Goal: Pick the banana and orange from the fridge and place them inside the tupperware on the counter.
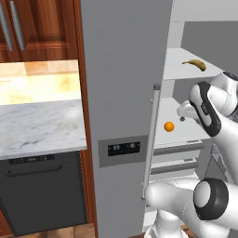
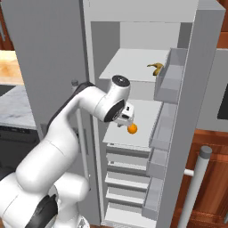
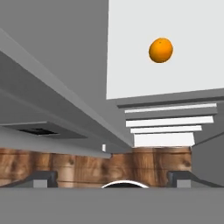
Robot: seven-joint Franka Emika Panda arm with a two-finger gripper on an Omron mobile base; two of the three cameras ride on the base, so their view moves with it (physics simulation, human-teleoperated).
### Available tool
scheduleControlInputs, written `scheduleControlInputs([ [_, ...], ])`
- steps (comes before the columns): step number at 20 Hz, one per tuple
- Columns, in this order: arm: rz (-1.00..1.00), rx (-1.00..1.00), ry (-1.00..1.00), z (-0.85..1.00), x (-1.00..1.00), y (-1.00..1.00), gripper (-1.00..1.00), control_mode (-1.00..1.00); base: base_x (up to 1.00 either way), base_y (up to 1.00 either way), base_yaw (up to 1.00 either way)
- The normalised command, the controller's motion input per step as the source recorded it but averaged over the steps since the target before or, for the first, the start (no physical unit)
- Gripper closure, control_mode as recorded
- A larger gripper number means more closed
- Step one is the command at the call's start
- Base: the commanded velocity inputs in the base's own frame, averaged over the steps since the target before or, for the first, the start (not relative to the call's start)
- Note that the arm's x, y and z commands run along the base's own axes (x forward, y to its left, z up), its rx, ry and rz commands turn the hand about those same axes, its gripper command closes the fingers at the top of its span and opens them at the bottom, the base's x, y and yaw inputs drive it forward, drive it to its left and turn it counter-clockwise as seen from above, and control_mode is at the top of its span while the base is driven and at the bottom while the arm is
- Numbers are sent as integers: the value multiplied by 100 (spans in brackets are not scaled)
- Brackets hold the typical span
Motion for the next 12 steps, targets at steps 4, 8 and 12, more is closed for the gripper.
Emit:
scheduleControlInputs([
  [4, 0, 0, 0, -37, 0, -21, -100, -100, 0, 0, 0],
  [8, 0, 0, 0, -34, 8, -13, -100, -100, 0, 0, 0],
  [12, 0, 0, 0, -27, 29, -7, -100, -100, 0, 0, 0],
])
